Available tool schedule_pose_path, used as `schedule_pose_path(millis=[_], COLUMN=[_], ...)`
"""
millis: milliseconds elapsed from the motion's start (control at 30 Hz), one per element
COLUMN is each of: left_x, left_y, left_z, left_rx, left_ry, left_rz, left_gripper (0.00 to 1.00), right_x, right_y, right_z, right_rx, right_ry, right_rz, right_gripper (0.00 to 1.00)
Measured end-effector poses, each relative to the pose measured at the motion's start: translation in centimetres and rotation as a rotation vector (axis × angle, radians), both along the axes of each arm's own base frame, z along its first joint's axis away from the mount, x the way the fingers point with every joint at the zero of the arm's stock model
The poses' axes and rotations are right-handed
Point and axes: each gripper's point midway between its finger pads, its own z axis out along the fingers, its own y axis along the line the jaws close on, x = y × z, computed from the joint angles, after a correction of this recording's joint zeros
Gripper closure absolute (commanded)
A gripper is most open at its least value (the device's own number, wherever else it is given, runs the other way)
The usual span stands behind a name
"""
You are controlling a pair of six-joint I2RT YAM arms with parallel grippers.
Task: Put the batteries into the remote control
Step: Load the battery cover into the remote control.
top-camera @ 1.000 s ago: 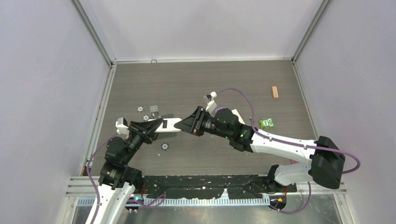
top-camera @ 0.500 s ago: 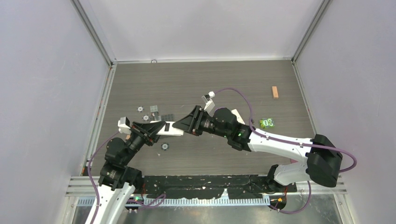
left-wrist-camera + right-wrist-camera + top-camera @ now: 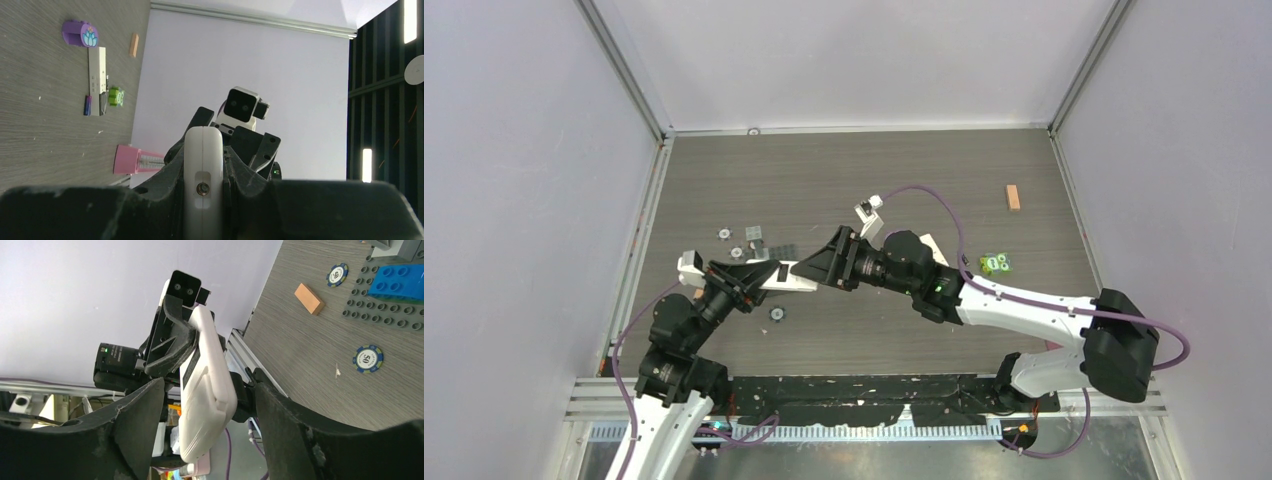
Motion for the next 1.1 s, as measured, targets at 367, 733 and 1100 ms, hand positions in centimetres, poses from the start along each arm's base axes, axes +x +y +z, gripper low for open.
schedule_pose_path(millis=[367,733,1100], left_x=[0.6,0.1,-0.1], left_y=[-0.1,-0.5,-1.0], left_z=[-0.6,-0.1,0.2], left_rx=[0.006,0.000,0.007], left_ry=[0.032,0.014,0.002], left_rz=[0.003,-0.030,-0.064], left_gripper=[1.00,1.00,1.00], right_x=[-0.9,-0.5,-1.4], right_y=[-1.9,-3.7,-3.1], right_z=[2.0,1.9,1.5], right_rx=[-0.052,-0.214,-0.251], right_ry=[-0.259,-0.705,-0.924], right_rz=[0.045,0.091,0.228], right_gripper=[0.04,0.00,0.03])
